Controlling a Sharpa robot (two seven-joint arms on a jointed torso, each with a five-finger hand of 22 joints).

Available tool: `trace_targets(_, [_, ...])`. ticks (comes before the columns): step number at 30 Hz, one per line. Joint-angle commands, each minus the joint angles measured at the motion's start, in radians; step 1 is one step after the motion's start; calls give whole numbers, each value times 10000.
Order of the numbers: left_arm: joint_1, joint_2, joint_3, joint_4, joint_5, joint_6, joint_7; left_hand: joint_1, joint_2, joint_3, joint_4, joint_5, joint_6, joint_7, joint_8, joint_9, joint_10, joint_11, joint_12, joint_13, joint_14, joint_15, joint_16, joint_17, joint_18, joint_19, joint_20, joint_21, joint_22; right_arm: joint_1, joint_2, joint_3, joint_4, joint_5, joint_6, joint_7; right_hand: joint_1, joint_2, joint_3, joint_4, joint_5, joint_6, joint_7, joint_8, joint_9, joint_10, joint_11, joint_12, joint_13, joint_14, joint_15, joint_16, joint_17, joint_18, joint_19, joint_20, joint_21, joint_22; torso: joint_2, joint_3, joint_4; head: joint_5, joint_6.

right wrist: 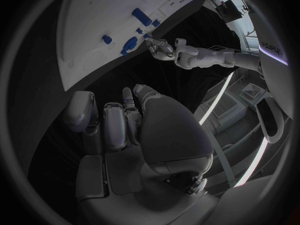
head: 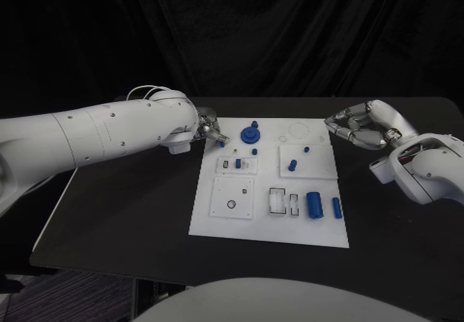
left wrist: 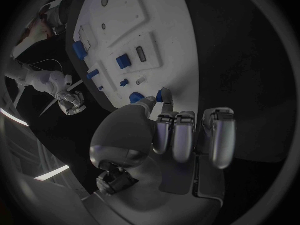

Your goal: Assemble the parts on the task board

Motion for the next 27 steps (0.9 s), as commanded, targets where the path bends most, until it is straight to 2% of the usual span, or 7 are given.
trace_targets(1, [-26,-3,5,21,29,188,191,138,-24,166,-74,292,56,32,-80,-27,1073,53,36,2633,1021,40,26,2635,122,196,15,-63,1717,-26,-5,7,-2,-35,68,-229,117,17,87,-33,86,-35,10,-47,1,-69,20,-38,111,294,-70,-69,423,160,64,29,-50,512,-1,3,4,3,2])
trace_targets(8, [-32,-14,5,26,29,232,197,254,-106,521,-275,589,92,20,-174,-52,1073,42,36,2633,1021,35,26,2635,124,192,11,-78,1725,-26,3,7,-6,-35,90,-267,149,14,179,-99,250,-38,14,-53,7,-77,21,-41,101,293,-69,-65,421,161,69,29,-74,514,1,5,2,18,2])
trace_targets(13, [-35,-40,5,36,29,241,212,309,-311,1136,-567,1154,172,9,-261,-62,1073,30,36,2633,1021,20,26,2635,123,197,-2,-87,1745,-26,4,7,-9,-35,104,-293,158,14,207,-118,298,-40,16,-55,9,-81,23,-43,97,292,-69,-64,419,161,71,29,-77,517,-6,2,3,23,2])
trace_targets(21, [-38,-61,5,59,29,346,224,151,-575,1902,-876,1147,331,41,-551,-414,1073,49,36,2633,1021,35,26,2635,128,184,6,-122,1752,-26,6,8,-13,-35,128,-332,173,12,242,-147,352,-41,18,-57,12,-87,24,-46,89,289,-68,-72,411,164,67,29,-97,512,-2,2,5,42,2])
trace_targets(27, [-42,-70,5,73,29,240,359,75,-747,2639,-1290,1184,572,44,-693,-678,1073,49,36,2633,1021,34,26,2635,134,169,8,-156,1754,-26,9,8,-13,-35,152,-361,186,7,270,-172,392,-42,20,-59,14,-96,24,-52,78,285,-68,-81,402,168,62,29,-119,507,4,1,7,37,2])
